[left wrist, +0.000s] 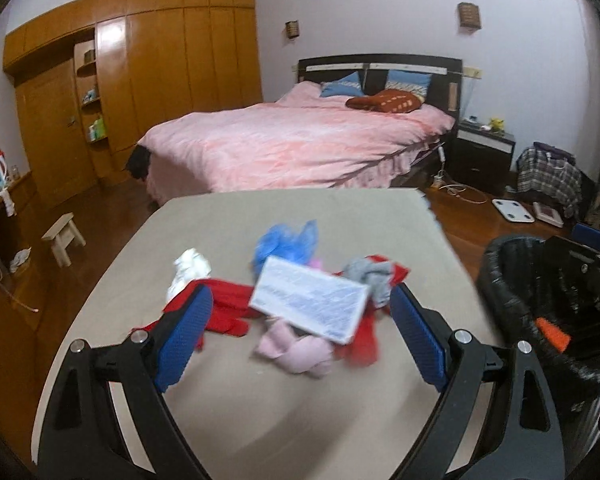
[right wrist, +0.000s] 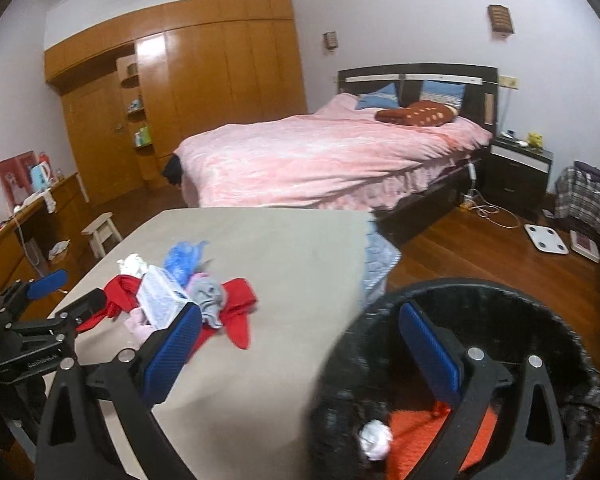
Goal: Collect trash
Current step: 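Grasp the pink sock with the left gripper and lift it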
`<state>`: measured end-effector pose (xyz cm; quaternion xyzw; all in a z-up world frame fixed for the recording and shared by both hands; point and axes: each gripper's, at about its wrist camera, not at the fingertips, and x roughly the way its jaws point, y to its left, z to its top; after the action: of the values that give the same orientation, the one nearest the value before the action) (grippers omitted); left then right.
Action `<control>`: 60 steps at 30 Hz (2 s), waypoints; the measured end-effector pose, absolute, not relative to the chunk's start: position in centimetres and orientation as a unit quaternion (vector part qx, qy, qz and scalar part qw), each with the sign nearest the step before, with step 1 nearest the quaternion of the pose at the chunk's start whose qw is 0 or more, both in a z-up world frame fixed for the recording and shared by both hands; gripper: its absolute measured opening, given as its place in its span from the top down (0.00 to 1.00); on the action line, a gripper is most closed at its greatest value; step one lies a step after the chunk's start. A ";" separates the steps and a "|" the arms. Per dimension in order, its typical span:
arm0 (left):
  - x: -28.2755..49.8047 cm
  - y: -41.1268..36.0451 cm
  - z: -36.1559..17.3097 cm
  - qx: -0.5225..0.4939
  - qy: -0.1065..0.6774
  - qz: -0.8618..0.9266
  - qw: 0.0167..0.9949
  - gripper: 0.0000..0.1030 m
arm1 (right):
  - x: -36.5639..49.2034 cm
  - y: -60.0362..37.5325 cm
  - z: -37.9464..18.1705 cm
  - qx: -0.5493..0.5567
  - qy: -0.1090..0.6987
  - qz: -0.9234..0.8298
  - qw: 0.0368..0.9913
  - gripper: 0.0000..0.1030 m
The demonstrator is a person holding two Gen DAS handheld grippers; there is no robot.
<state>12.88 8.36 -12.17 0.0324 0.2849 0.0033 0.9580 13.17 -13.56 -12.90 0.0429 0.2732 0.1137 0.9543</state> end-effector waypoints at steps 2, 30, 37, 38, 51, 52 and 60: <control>13.0 9.3 -12.9 0.034 0.290 0.010 0.957 0.15 | 13.5 -12.5 -13.3 0.041 0.274 0.124 0.953 0.06; 17.8 11.1 -20.7 -0.002 0.383 -0.016 0.924 0.31 | 17.3 -8.1 -19.5 0.022 0.322 0.171 0.931 0.20; 17.8 10.1 -21.1 -0.016 0.389 -0.072 0.918 0.64 | 17.3 -7.9 -19.4 0.017 0.321 0.173 0.931 0.20; 17.8 10.0 -21.1 -0.016 0.388 -0.072 0.919 0.66 | 17.3 -7.9 -19.4 0.017 0.321 0.173 0.931 0.20; 16.3 12.5 -19.9 -0.028 0.370 -0.023 0.928 0.80 | 17.5 -7.4 -18.8 0.012 0.317 0.177 0.932 0.20; 16.3 12.9 -19.9 -0.026 0.371 -0.018 0.928 0.80 | 17.6 -7.4 -18.8 0.012 0.317 0.177 0.932 0.20; 16.0 15.6 -18.6 -0.042 0.358 0.011 0.933 0.81 | 17.9 -6.5 -18.9 0.007 0.318 0.182 0.930 0.20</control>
<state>15.97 15.57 -18.61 -0.0424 0.3578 0.0110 0.9328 17.93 -6.48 -18.88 0.0071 0.3183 0.1818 0.9304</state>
